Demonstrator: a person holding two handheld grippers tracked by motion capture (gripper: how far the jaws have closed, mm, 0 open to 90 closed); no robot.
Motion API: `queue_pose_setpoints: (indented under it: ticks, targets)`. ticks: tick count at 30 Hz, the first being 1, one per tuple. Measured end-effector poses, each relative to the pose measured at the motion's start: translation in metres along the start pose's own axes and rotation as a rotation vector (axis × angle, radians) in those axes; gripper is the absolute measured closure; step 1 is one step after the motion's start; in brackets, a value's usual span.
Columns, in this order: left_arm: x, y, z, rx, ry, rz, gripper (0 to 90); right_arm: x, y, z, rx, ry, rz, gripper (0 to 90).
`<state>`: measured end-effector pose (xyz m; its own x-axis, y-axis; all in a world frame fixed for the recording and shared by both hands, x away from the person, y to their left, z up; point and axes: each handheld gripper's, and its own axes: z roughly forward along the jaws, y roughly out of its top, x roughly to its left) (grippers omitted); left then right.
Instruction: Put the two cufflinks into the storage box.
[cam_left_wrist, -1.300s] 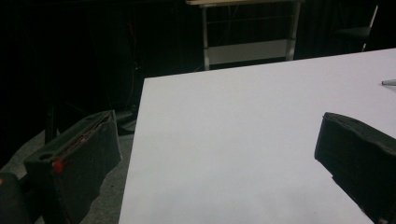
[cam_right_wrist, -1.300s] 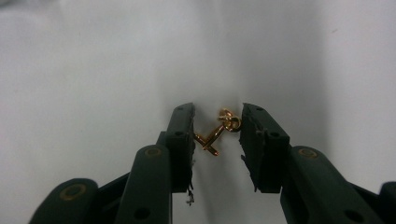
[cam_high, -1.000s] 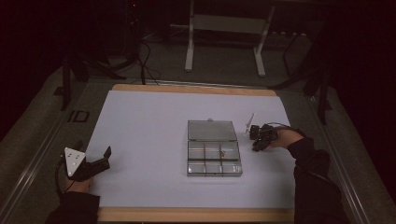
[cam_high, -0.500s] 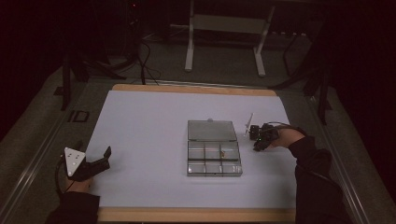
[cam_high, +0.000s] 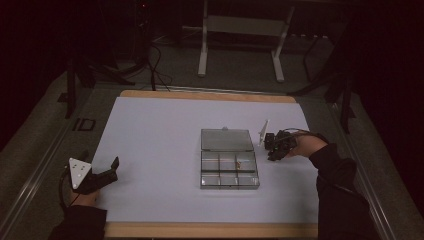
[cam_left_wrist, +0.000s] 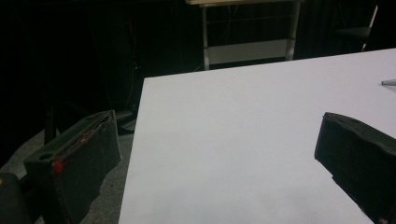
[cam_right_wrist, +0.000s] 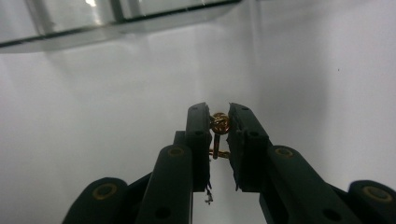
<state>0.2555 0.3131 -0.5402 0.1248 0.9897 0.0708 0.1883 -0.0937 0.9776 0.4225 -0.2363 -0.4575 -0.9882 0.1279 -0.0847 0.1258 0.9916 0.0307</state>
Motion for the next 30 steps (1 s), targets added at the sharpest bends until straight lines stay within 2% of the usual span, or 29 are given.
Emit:
queue_pose_setpoints:
  ticks: [4, 14, 25, 27, 30]
  targets:
    - [0.0, 0.0, 0.0, 0.003, 0.0, -0.001, 0.4, 0.004, 0.006, -0.008, 0.011, 0.003, -0.025, 78.7]
    - [0.0, 0.0, 0.0, 0.0, -0.001, -0.001, 0.4, 0.017, 0.024, -0.025, -0.015, -0.004, -0.092, 78.7]
    - [0.0, 0.0, 0.0, -0.001, -0.002, -0.001, 0.4, 0.027, 0.041, -0.039, -0.067, -0.002, -0.138, 78.7]
    - [0.0, 0.0, 0.0, 0.001, -0.002, 0.0, 0.4, 0.028, 0.043, -0.042, -0.087, -0.009, -0.145, 78.7]
    - [0.0, 0.0, 0.0, 0.001, -0.002, 0.0, 0.4, 0.033, 0.048, -0.045, -0.088, -0.029, -0.167, 78.6]
